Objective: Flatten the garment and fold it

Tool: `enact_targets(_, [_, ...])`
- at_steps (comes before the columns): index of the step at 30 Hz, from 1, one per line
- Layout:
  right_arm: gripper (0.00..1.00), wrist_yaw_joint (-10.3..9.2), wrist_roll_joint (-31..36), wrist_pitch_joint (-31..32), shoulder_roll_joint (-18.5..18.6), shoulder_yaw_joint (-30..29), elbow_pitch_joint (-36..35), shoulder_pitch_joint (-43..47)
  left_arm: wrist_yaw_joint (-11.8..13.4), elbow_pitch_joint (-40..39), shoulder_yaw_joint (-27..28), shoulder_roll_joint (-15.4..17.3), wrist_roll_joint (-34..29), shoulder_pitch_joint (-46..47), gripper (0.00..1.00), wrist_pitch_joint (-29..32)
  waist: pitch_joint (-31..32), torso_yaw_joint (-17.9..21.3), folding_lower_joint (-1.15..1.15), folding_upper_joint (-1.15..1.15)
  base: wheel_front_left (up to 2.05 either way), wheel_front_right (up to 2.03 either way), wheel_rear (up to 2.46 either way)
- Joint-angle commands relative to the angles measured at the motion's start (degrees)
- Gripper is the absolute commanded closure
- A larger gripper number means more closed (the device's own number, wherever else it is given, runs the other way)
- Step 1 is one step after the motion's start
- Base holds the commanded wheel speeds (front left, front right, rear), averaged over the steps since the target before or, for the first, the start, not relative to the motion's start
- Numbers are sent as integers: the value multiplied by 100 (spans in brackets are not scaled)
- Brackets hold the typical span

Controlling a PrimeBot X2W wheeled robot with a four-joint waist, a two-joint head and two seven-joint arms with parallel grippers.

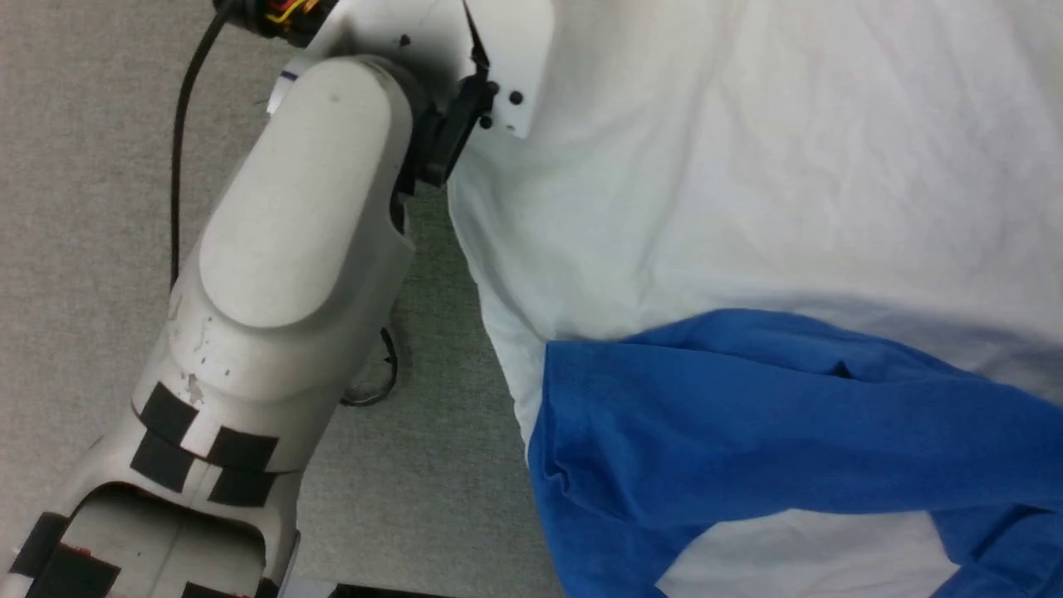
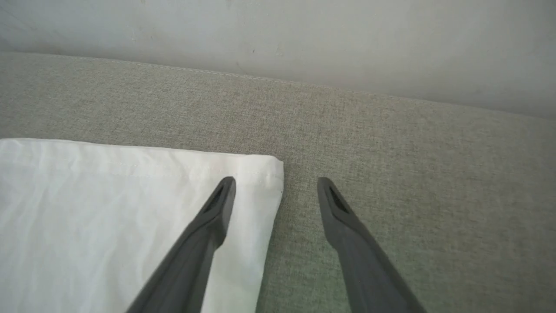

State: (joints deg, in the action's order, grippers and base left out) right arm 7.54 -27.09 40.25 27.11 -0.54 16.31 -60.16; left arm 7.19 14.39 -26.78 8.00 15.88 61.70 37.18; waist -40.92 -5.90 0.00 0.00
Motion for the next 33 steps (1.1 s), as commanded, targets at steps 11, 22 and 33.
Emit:
enact_targets(11, [76,-5,338,29,-180,-272,430,-222,-22,59,-88,-50,29,112,100,-109,-285,-295,0,0,0,0,0])
enact_targets(22, [100,-5,207,-257,-78,-268,204,-303,40,126,142,14,14,426,100,-965,-108,-167,0,0,0,0,0])
enact_targets(33, [100,-5,-394,-842,346,-221,-9,-141,-44,150,532,265,91,543,100,-2382,473,80,0,0,0,0,0])
